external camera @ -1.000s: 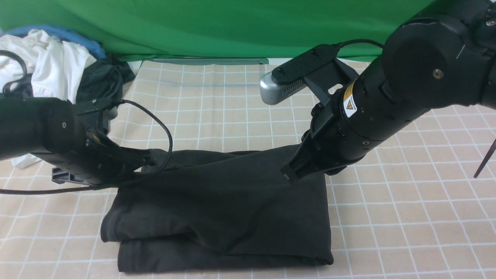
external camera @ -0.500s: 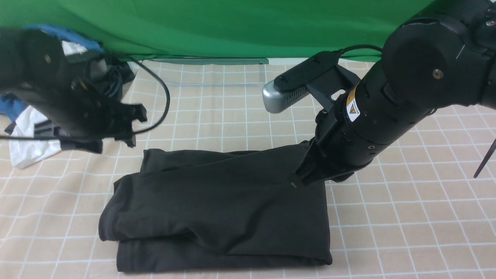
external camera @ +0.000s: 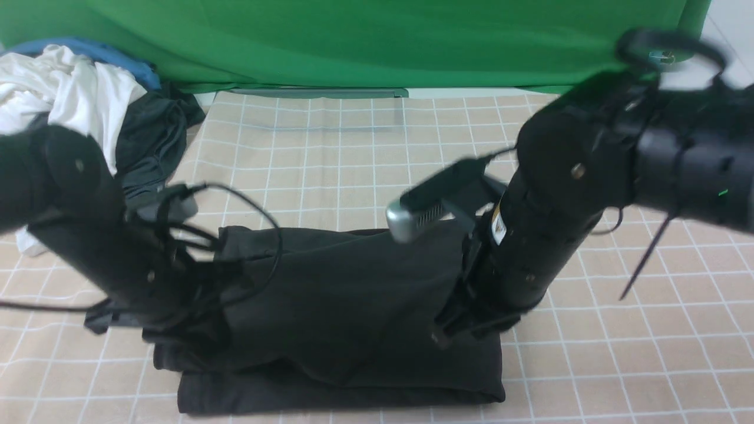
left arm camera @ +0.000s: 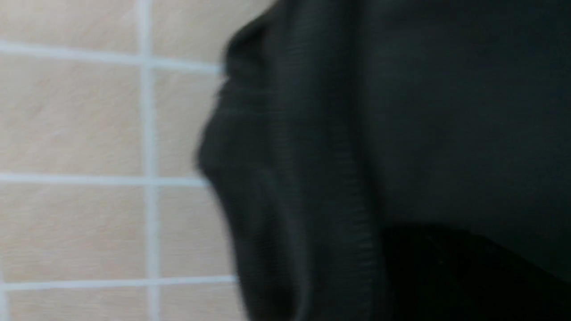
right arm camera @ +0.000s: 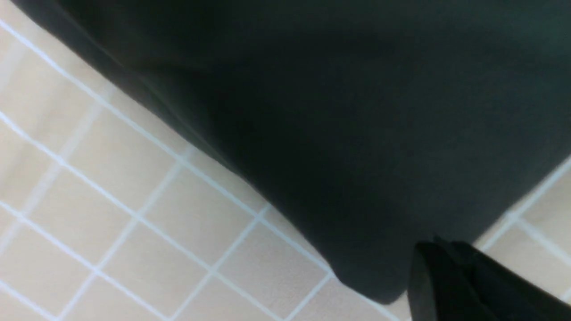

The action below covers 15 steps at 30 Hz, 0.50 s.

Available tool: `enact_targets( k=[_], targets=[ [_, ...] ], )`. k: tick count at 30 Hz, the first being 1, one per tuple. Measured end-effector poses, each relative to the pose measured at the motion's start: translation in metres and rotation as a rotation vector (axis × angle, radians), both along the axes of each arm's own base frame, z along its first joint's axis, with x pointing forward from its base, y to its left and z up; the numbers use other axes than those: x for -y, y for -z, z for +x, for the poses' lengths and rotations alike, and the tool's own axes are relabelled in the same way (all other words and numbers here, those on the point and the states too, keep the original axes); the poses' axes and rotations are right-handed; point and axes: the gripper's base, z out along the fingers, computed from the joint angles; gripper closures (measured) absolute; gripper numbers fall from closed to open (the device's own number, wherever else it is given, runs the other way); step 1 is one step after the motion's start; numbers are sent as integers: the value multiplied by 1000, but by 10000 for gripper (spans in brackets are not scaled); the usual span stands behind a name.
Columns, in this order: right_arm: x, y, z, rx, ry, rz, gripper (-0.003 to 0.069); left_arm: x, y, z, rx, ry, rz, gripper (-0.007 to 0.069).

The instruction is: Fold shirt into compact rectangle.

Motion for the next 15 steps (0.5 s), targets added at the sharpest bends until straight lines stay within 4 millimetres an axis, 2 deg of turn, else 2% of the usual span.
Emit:
enact_targets(
  k=[4,8,10,11,15],
  targets=[
    [0,31,0,-52,2,-47,635,-8,13,-4,35,-9,76,613],
    [0,42,0,-68,0,-62,635,-10,9,0,65,-22,101,611],
    [1,39,-1,-64,-9,-60,635,-9,-6,6,96,-26,97,610],
    [2,35,-2,-60,-17,-57,635,-9,-20,10,128,-25,91,610],
    [8,1,-7,2,-28,-21,635,-7,-76,18,284,-29,61,610]
  ],
)
